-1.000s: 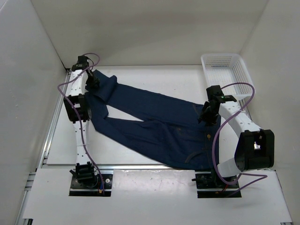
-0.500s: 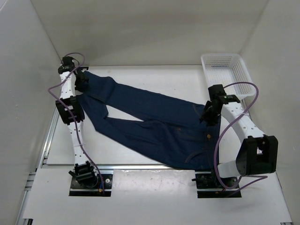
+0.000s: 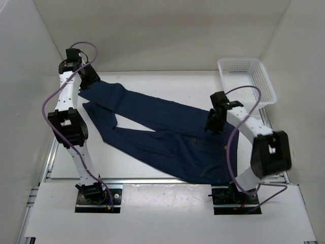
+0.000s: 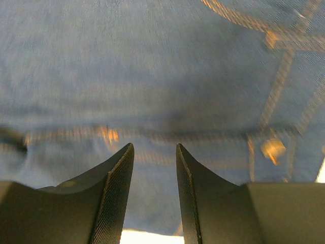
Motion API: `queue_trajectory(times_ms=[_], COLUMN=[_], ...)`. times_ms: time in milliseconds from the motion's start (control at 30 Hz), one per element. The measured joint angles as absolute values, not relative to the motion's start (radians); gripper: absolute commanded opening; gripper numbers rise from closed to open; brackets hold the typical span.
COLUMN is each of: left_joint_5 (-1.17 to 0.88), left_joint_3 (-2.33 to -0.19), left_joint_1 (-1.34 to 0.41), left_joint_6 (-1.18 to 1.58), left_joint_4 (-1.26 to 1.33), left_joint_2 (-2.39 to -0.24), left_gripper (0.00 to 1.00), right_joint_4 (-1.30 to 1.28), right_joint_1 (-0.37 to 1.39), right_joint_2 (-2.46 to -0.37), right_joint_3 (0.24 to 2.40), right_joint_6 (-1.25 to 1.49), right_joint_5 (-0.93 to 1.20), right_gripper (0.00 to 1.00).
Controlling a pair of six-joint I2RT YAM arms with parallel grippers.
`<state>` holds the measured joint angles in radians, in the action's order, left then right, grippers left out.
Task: Fold and stack the trousers
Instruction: Flatten the trousers out
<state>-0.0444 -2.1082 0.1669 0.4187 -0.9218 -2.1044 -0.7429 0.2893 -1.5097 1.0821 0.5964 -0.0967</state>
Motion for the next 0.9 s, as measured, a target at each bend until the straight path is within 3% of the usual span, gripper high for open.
queue_trajectory(times_ms=[267, 633, 800, 900], left_joint_5=[-0.026, 0.028, 0.045, 0.052], left_joint_3=[-1.740, -1.520, -1.507, -1.506], left_joint_1=[0.129, 0.173, 0.186, 0.176], left_joint_6=[0.396, 0.374, 0.374, 0.385], left_joint_4=[-0.920, -0.952, -0.940, -0.935], left_joint_2=[-1.990, -1.819, -1.782, -1.829], left_gripper=[0.65, 0.66, 0.79, 0.79], right_joint_4=[-0.665, -0.686, -0.750, -0.789], right_joint_1=[0.283, 0.163, 0.140, 0.167], right_joint_2=[-1.800, -1.541, -1.414, -1.396], right_joint_3=[1.134, 0.874, 0.845, 0.889], right_joint_6=[0.687, 0.832, 0.836, 0.822], right_joint_5=[-0.089, -0.120, -0.158, -0.177], right_gripper=[0.44, 0.47, 0.51, 0.53])
